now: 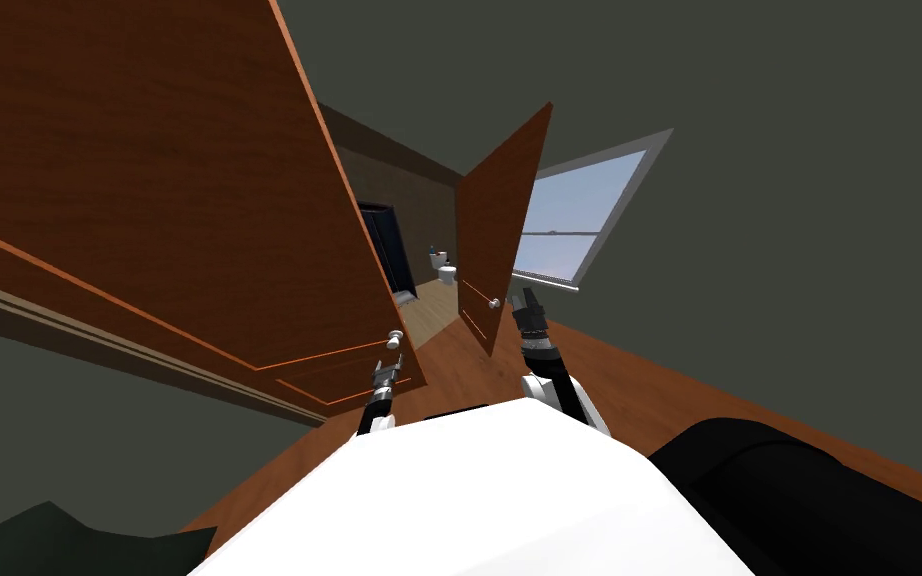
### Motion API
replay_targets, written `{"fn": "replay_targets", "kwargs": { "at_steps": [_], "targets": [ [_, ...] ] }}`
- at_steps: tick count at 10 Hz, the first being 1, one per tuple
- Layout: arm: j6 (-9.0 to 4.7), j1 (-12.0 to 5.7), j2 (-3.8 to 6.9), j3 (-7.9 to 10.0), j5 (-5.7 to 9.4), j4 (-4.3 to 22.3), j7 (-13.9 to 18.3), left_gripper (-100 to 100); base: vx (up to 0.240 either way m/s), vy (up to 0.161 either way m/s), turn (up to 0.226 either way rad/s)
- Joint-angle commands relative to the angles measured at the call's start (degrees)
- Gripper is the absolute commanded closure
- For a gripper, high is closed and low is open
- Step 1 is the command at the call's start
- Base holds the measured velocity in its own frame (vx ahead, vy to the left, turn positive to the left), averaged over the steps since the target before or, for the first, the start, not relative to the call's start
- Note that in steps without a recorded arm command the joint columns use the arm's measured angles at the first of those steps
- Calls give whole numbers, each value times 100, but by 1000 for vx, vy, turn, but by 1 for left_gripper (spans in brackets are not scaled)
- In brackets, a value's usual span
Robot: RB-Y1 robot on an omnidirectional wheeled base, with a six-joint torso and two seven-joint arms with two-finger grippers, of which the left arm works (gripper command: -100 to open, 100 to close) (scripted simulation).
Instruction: Pull the door open
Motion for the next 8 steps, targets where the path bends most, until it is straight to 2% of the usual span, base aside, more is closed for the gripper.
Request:
{"fn": "replay_targets", "kwargs": {
  "at_steps": [1,2,3,4,5,8],
  "targets": [
    [-94,-55,-8,-107,-30,86,33,-100,-173,83,-53],
    [-59,-49,-9,-67,-19,74,17,-100,-75,38,-13],
    [-169,4,165,-3,38,177,199,-100,94,-51,-185],
    [-169,4,165,-3,38,177,199,-100,149,-65,-108],
    [-241,48,298,51,83,247,332,-100,196,-36,-152],
    [-394,142,579,170,180,396,615,-100,215,0,-139]
  ]
}}
